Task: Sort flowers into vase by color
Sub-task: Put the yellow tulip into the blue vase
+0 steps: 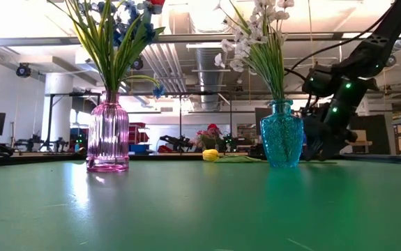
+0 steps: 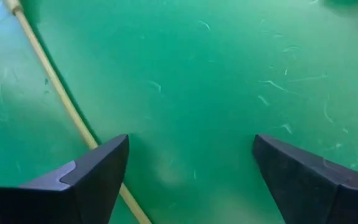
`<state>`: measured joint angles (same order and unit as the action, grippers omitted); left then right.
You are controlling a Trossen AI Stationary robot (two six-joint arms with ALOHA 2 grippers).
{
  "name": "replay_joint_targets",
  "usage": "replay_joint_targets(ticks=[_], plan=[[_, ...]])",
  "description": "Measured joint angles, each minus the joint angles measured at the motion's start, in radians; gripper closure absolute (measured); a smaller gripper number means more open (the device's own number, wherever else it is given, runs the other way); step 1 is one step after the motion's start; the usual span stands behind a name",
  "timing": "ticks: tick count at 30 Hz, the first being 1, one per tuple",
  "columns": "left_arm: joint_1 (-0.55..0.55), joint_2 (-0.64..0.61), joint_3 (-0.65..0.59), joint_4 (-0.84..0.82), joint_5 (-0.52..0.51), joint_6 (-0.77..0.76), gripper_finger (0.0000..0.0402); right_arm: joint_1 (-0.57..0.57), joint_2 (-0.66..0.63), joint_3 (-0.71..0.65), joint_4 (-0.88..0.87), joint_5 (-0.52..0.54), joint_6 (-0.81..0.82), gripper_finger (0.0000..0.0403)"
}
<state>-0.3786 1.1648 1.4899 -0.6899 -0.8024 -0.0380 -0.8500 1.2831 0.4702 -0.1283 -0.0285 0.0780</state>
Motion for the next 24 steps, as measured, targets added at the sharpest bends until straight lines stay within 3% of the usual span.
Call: replay_joint_targets(ticks=[11,24], plan=[[0.0,0.0,0.0,0.0,0.0,0.0,0.0177,0.005,-0.02,-0.002,0.007,-0.134,-0.128,0.0114],[0.0,0.0,0.0,0.0,0.0,0.003,0.0177,0.047,-0.015,-0.007,0.015,-0.13,-0.196,0.0168]])
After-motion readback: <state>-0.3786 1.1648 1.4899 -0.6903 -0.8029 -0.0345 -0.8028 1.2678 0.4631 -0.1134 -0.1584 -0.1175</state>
